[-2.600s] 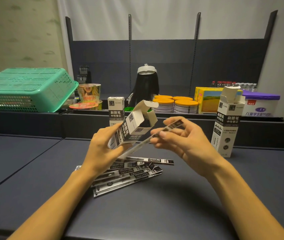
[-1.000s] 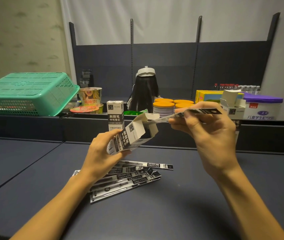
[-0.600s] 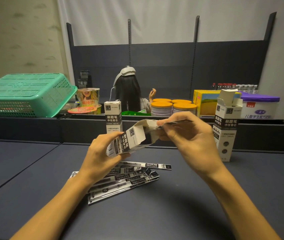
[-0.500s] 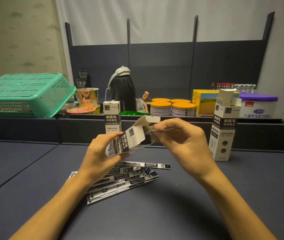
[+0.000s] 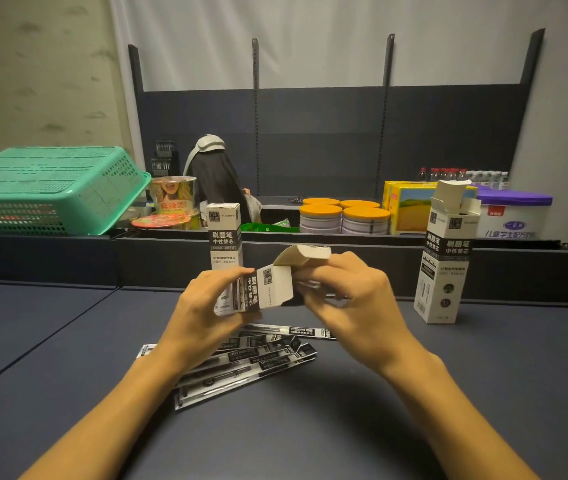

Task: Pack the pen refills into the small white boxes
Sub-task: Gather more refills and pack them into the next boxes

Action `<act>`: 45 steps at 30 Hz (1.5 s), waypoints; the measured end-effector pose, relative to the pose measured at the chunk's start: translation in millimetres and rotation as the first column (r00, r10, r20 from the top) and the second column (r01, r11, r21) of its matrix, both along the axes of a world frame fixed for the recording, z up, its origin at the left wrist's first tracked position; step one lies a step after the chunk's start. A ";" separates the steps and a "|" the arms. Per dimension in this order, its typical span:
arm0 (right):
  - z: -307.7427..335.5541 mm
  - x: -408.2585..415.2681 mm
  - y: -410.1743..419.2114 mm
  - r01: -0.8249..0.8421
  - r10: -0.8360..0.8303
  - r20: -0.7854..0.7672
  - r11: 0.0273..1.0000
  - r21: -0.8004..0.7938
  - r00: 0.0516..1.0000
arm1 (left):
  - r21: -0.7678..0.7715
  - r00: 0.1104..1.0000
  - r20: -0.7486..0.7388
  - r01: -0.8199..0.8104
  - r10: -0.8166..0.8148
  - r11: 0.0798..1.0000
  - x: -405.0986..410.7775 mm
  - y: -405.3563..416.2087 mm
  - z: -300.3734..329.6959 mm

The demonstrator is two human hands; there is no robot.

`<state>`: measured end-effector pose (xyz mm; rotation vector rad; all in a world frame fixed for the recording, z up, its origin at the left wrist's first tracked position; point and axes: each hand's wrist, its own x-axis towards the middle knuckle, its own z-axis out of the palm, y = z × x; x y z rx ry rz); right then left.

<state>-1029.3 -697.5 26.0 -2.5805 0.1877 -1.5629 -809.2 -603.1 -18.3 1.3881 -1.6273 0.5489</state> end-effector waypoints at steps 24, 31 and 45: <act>-4.2 0.7 4.5 0.100 -0.076 -0.325 0.993 0.056 0.942 | 0.049 0.998 0.054 0.016 -0.018 0.999 -0.2 -0.6 -1.2; -10.2 4.0 6.9 0.082 0.002 -0.414 0.980 0.184 0.910 | 0.072 0.995 0.092 0.019 -0.026 0.997 -4.0 0.1 0.5; -2.4 2.5 6.9 0.017 -0.009 -0.127 0.998 0.059 0.992 | 0.015 0.999 -0.002 -0.038 0.038 0.999 0.5 0.5 -0.6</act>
